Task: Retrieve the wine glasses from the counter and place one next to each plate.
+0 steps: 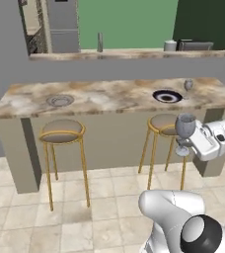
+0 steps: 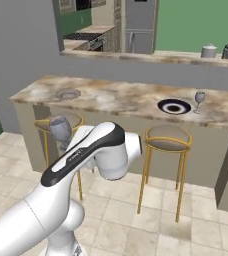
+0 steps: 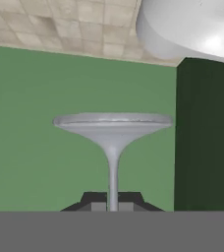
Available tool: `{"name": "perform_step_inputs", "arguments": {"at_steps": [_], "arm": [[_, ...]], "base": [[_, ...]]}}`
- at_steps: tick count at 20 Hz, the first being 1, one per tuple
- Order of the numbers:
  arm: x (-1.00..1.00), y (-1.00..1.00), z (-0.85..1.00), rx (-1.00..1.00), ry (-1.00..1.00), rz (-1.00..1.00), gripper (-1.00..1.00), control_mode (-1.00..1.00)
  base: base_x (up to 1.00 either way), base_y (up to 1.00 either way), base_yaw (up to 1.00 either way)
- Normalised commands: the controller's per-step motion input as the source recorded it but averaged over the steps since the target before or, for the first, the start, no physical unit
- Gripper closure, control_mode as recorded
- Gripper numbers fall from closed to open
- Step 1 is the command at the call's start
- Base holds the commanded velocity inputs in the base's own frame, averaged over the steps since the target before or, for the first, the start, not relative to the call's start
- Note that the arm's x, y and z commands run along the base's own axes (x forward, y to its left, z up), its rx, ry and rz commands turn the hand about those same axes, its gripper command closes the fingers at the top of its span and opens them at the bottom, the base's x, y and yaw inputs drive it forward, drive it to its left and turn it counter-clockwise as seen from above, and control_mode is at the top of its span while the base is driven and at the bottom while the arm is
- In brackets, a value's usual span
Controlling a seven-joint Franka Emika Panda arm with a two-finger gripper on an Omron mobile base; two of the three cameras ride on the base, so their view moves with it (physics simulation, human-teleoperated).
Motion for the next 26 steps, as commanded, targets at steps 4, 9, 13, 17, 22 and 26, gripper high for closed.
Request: {"name": "perform_step_inputs", "arguments": {"at_steps": [4,9,13,17,22,26], "arm": [[0.0,0.0,0.0,0.0,0.0,0.0,1.0,1.0],[0.0,0.0,0.0,0.0,0.0,0.0,1.0,1.0],[0.0,0.0,0.0,0.0,0.0,0.0,1.0,1.0],[0.0,0.0,0.0,0.0,0.0,0.0,1.0,1.0],[0.0,0.0,0.0,0.0,0.0,0.0,1.0,1.0],[0.0,0.0,0.0,0.0,0.0,0.0,1.0,1.0]], "base": [[0.43,1.0,-0.15],[0.54,1.0,0.01],[0.93,0.22,0.2],[0.85,-0.44,0.22],[0.85,-0.44,0.16],[0.72,-0.16,0.03]]}}
